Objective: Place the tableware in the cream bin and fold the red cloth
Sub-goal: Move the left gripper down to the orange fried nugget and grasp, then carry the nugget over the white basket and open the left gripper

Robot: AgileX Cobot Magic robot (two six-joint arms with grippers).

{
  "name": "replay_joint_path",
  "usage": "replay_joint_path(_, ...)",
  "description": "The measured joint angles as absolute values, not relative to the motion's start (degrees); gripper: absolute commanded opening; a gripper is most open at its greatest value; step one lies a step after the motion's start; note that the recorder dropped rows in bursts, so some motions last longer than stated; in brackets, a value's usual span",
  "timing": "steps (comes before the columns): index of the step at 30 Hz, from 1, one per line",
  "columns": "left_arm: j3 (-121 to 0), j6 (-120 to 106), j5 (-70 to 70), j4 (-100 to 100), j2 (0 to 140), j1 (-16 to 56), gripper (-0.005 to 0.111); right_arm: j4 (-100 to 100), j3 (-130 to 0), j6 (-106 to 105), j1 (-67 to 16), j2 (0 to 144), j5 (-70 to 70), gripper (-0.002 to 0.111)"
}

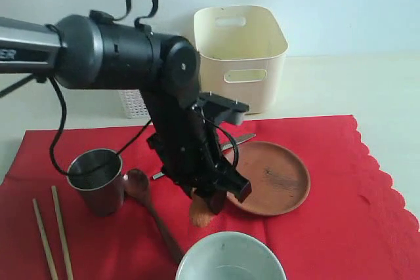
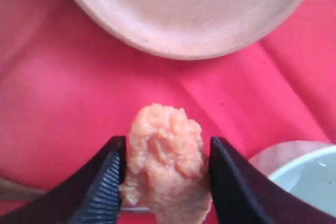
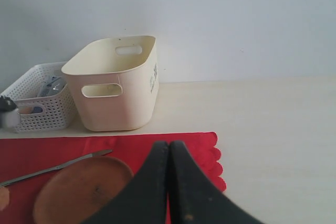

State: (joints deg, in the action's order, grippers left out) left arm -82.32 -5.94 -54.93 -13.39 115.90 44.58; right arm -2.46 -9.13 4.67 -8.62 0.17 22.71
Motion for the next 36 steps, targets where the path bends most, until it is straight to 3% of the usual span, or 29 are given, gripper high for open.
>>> replay_joint_path(5,-82.31,-6.05,-54.88,-8.25,108.83,44.38,0.0,-2.46,-9.13,4.67,-8.62,0.17,22.71,0.0)
replay_joint_path(10,-82.31,-6.05,-52.59,-5.25,102.73,38.72,0.0,-2.46,-9.13,4.67,-8.62,0.17,22.71,0.0)
replay_joint_path(17,-82.21,-6.05,-42.83,-4.43,101.74,26.97,0.0,-2.46,-9.13,4.67,-8.62,0.17,22.71,0.0)
replay_joint_path(19,-82.84,-6.05,-28.95,-4.08,104.64,20.12,0.0,-2.46,-9.13,4.67,-8.62,0.17,22.71,0.0)
replay_joint_path(23,-98.06,-9.97,-25.98,-4.08,118.09,17.85,0.0,-2.46,-9.13,4.67,-8.62,0.17,22.71,0.0)
replay_joint_path(28,-113.63,-11.54,-34.37,-4.08,130.63,17.75,0.002,-2.58,-9.13,4.67,-8.62,0.17,22.71,0.0)
replay_joint_path(31,-118.36,-11.54,-39.35,-4.08,135.56,17.75,0.022,-2.58,-9.13,4.67,-8.62,0.17,22.71,0.0)
replay_joint_path(32,-119.07,-11.54,-40.48,-4.08,136.34,17.75,0.036,-2.58,-9.13,4.67,-8.62,0.17,22.71,0.0)
replay_joint_path(36,-120.99,-11.54,-43.91,-4.08,137.67,17.75,0.068,-2.69,-9.13,4.67,-8.62,0.17,22.71,0.0)
